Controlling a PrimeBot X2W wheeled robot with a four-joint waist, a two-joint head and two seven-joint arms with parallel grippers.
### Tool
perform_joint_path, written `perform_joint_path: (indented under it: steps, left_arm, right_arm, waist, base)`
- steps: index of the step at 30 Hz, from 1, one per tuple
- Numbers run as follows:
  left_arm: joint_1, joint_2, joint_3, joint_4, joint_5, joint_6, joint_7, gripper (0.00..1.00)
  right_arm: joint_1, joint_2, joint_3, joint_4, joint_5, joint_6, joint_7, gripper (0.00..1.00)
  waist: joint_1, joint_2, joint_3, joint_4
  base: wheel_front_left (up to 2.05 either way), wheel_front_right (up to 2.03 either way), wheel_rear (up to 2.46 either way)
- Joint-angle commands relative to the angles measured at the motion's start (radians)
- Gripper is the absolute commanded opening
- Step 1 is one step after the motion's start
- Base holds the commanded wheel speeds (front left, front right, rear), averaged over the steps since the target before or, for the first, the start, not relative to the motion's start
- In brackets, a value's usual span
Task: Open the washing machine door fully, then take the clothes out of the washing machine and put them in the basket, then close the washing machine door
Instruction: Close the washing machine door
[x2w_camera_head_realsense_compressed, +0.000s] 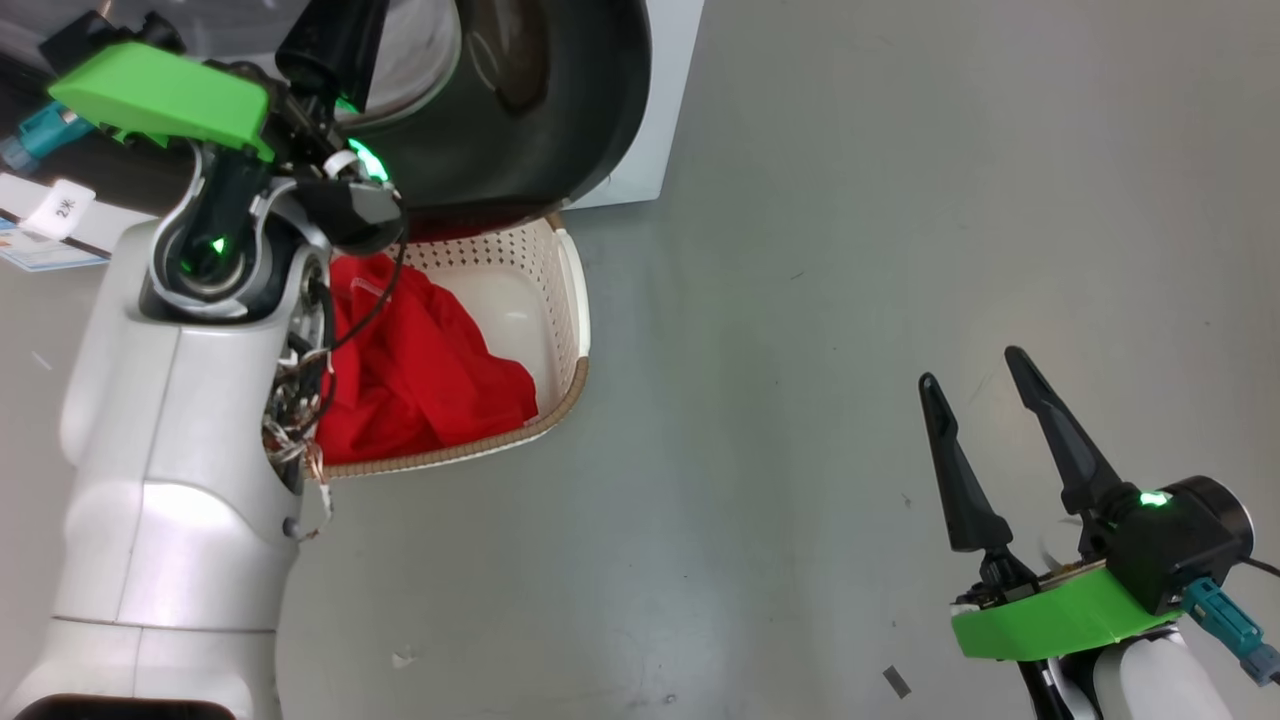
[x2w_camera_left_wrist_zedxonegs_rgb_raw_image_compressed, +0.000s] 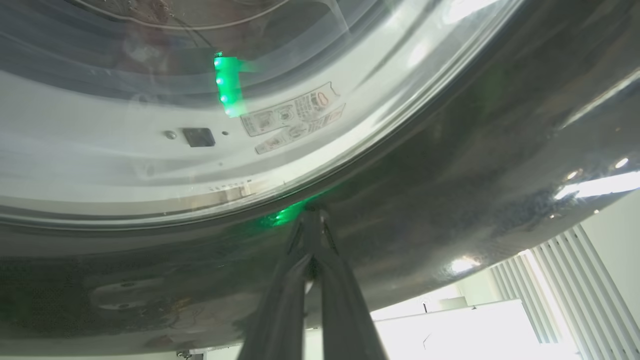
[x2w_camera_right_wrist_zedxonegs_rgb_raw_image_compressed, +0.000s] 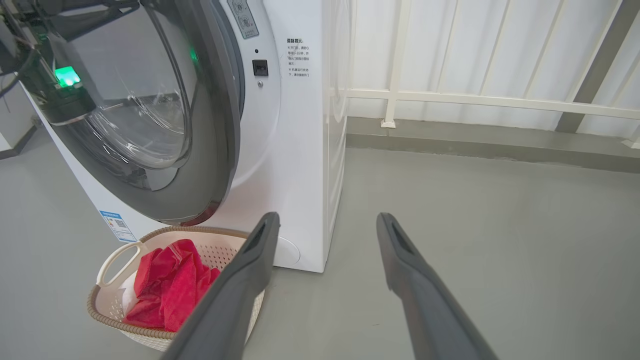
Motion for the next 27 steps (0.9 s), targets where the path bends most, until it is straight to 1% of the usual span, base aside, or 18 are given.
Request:
perform_joint_path:
  steps: [1, 11, 13, 14, 15, 16, 17, 20, 22, 26, 27]
  left_arm:
    - [-0.027, 0.024, 0.022, -0.035, 0.009, -0.008, 0.004, 0.0]
    - [0.038, 0.023, -0.005, -0.027, 0.033, -0.008, 0.024, 0.0]
    - [0.066, 0.023, -0.016, -0.033, 0.022, -0.008, 0.041, 0.0]
    - [0.078, 0.023, -0.017, -0.037, 0.017, -0.008, 0.04, 0.04]
    - [0.088, 0.023, -0.018, -0.045, 0.02, -0.008, 0.031, 0.46]
    - [0.1, 0.023, -0.021, -0.053, 0.026, -0.008, 0.022, 0.96]
    - [0.112, 0.023, -0.026, -0.061, 0.035, -0.008, 0.013, 1.0]
    - [0.156, 0.023, -0.039, -0.096, 0.053, -0.008, -0.002, 1.0]
    - [0.188, 0.029, -0.051, -0.129, 0.085, -0.008, -0.026, 1.0]
    - [0.271, 0.061, -0.088, -0.214, 0.194, -0.008, -0.106, 1.0]
    - [0.292, 0.076, -0.103, -0.24, 0.234, -0.008, -0.128, 1.0]
  right_arm:
    - [-0.018, -0.011, 0.023, -0.025, 0.014, 0.006, -0.006, 1.0]
    - [-0.016, -0.011, 0.019, -0.016, 0.024, 0.006, -0.006, 1.0]
    - [-0.014, -0.011, 0.019, -0.012, 0.023, 0.006, -0.006, 1.0]
    - [-0.013, -0.011, 0.017, -0.009, 0.022, 0.006, -0.006, 1.0]
    - [-0.013, -0.011, 0.014, -0.007, 0.02, 0.006, -0.006, 1.0]
    - [-0.014, -0.011, 0.012, -0.006, 0.019, 0.006, -0.006, 1.0]
    - [-0.014, -0.011, 0.01, -0.005, 0.017, 0.006, -0.006, 1.0]
    - [-0.012, -0.011, 0.002, -0.002, 0.014, 0.006, -0.006, 1.0]
    - [-0.008, -0.011, -0.003, 0.001, 0.012, 0.006, -0.006, 1.0]
    - [0.002, -0.011, -0.008, 0.006, 0.009, 0.006, -0.006, 1.0]
    - [0.004, -0.011, -0.01, 0.007, 0.009, 0.006, -0.006, 1.0]
  waist:
    - [0.0, 0.0, 0.0, -0.002]
    - [0.0, 0.0, -0.027, 0.014]
    - [0.0, 0.0, -0.038, 0.023]
    - [0.0, 0.0, -0.044, 0.029]
    - [0.0, 0.0, -0.049, 0.035]
    - [0.0, 0.0, -0.056, 0.041]
    - [0.0, 0.0, -0.063, 0.047]
    - [0.0, 0.0, -0.087, 0.066]
    - [0.0, 0.0, -0.104, 0.08]
    - [0.0, 0.0, -0.139, 0.107]
    - [0.0, 0.0, -0.147, 0.113]
  base:
    - [0.0, 0.0, 0.0]
    - [0.0, 0.0, 0.0]
    - [0.0, 0.0, 0.0]
    - [0.0, 0.0, 0.0]
    - [0.0, 0.0, 0.0]
    - [0.0, 0.0, 0.0]
    - [0.0, 0.0, 0.0]
    - [0.0, 0.0, 0.0]
    - [0.0, 0.0, 0.0]
    - [0.0, 0.0, 0.0]
    - [0.0, 0.0, 0.0]
